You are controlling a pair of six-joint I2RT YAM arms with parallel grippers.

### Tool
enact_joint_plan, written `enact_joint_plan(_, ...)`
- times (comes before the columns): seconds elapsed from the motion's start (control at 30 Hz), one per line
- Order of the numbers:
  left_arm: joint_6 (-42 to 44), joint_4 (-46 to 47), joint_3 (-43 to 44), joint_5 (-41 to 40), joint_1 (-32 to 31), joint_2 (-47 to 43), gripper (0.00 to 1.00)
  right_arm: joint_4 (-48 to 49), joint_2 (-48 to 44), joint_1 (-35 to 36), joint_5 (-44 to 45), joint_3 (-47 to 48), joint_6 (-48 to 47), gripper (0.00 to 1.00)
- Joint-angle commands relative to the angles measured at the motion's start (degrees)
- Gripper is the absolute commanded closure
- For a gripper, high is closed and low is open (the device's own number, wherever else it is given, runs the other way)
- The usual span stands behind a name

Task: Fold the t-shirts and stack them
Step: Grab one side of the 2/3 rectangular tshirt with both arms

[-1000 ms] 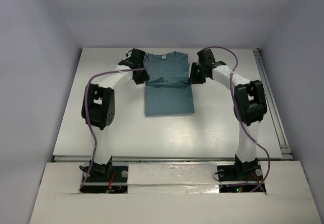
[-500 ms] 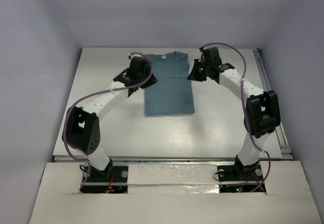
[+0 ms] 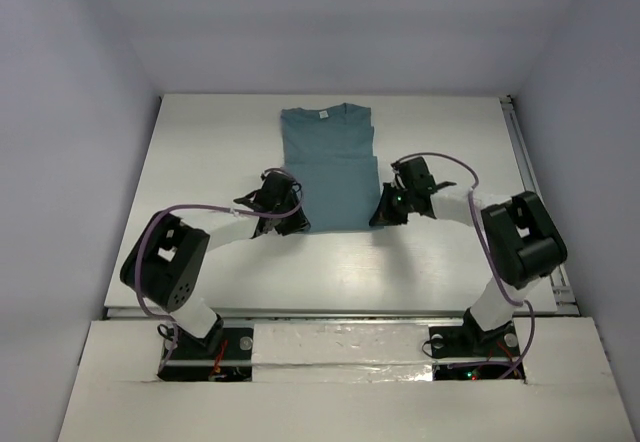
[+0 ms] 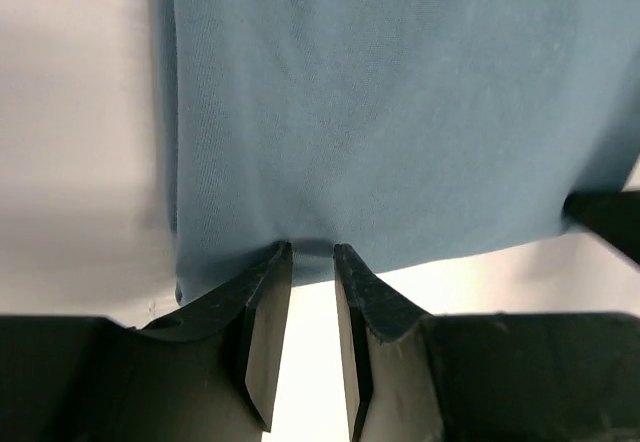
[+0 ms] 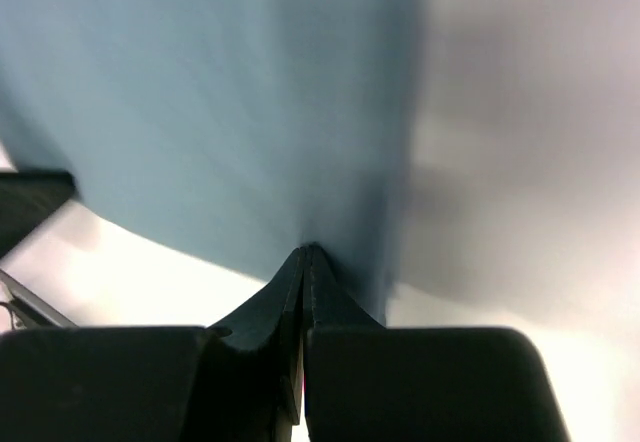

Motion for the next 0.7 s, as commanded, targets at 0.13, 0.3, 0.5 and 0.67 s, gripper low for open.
enact_joint_plan(0.13, -0.03, -1.15, -7.83, -3.43, 0.20, -4.85, 0.75, 9.12, -7.03, -0.13, 5.02, -13.37, 2.55, 1.00)
enact_joint_plan(0.3, -0.03, -5.72, -8.01, -7.56, 0.20, -12.23, 0.53, 5.61, -14.82, -0.13, 5.72, -14.35, 2.56, 0.97)
enact_joint_plan(0.5, -2.58, -7.30, -10.73, -6.25, 0.81, -17.61, 0.37, 0.86, -22.33, -0.13, 8.71, -15.49, 2.20, 0.35)
enact_joint_plan(0.67, -1.79, -5.37, -11.53, -5.63, 0.81, -11.29, 0.41, 3.92, -16.01, -0.13, 6.96, -16.98, 3.25, 0.34)
